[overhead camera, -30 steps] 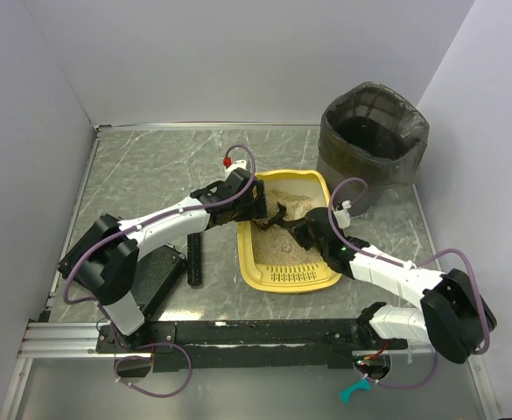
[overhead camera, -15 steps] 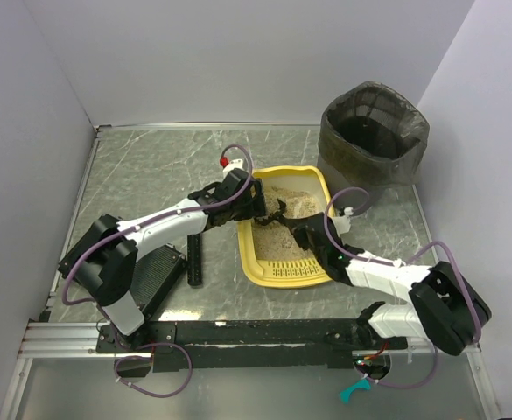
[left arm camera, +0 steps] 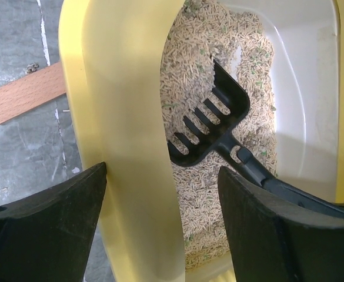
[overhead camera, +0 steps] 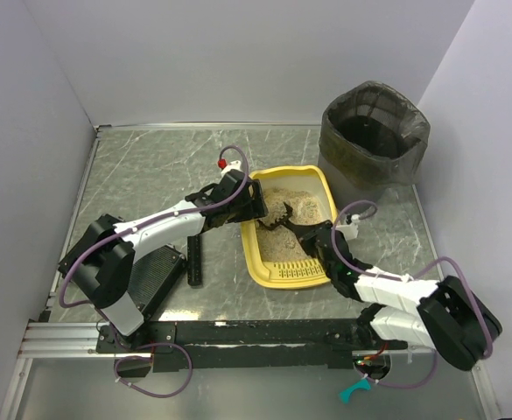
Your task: Clean the litter box
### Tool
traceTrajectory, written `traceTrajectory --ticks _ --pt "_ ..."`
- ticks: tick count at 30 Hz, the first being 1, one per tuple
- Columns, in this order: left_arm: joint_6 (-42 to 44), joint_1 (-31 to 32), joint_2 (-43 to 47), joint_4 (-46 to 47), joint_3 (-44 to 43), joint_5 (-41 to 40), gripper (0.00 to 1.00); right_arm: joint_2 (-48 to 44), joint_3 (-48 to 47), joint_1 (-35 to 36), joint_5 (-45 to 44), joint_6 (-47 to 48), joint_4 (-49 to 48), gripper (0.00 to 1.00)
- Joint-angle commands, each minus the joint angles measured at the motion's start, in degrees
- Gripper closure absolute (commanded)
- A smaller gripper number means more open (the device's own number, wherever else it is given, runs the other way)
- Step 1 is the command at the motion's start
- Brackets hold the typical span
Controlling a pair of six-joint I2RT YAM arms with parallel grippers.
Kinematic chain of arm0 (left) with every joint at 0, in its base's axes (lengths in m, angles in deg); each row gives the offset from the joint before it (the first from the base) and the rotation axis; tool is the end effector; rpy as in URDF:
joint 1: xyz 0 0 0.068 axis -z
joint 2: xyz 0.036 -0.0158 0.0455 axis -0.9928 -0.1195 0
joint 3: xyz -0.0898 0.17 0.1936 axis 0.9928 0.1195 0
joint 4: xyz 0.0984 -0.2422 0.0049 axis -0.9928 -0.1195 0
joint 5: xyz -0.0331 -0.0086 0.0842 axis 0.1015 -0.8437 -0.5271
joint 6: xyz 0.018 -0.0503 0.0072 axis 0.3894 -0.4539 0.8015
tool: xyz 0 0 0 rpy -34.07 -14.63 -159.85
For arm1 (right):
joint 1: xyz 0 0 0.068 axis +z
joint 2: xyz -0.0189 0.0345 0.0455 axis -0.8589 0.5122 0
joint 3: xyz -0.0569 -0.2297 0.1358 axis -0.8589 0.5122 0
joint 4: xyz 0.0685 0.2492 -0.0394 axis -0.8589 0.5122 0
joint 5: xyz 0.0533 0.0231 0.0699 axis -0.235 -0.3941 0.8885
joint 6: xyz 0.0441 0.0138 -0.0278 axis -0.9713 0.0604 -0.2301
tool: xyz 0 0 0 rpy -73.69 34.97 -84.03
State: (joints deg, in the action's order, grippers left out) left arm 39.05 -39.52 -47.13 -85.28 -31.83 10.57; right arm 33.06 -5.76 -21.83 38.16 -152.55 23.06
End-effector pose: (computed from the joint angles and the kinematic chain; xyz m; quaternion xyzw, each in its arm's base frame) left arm 0.2679 -0.2479 0.2414 -0.0640 0.9105 -0.2387 0.3316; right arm 0.1718 0.1145 0.1596 0.3599 0.7431 0.3608 0.4336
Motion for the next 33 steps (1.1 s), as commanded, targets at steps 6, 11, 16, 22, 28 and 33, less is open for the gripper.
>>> traceTrajectory --ticks 6,11,16,22,28,33 --pt "-1.47 0.59 -0.53 -1.98 1.24 3.66 0.23 16.93 -3.63 -0.36 0.54 7.23 -17.7 1.0" --pt "-2.17 0.59 0.61 -3.29 1.77 1.29 0.26 17.64 -2.49 -0.36 1.96 9.08 -22.28 1.0" --pt "-3.31 0.51 1.84 -4.52 2.82 -0.91 0.3 17.73 1.03 -0.28 4.07 9.71 -32.05 1.0" --pt "-4.11 0.42 2.54 -6.28 3.35 -3.72 0.34 15.81 3.84 -0.36 3.37 6.1 -37.25 1.0" --pt "-4.28 -0.28 3.07 -6.81 3.53 -4.61 0.33 10.01 5.43 -0.45 0.91 4.61 -36.28 1.0" --pt "-4.37 -0.55 2.72 -6.37 3.53 -3.9 0.34 4.12 5.96 -0.27 -1.64 3.2 -30.83 1.0"
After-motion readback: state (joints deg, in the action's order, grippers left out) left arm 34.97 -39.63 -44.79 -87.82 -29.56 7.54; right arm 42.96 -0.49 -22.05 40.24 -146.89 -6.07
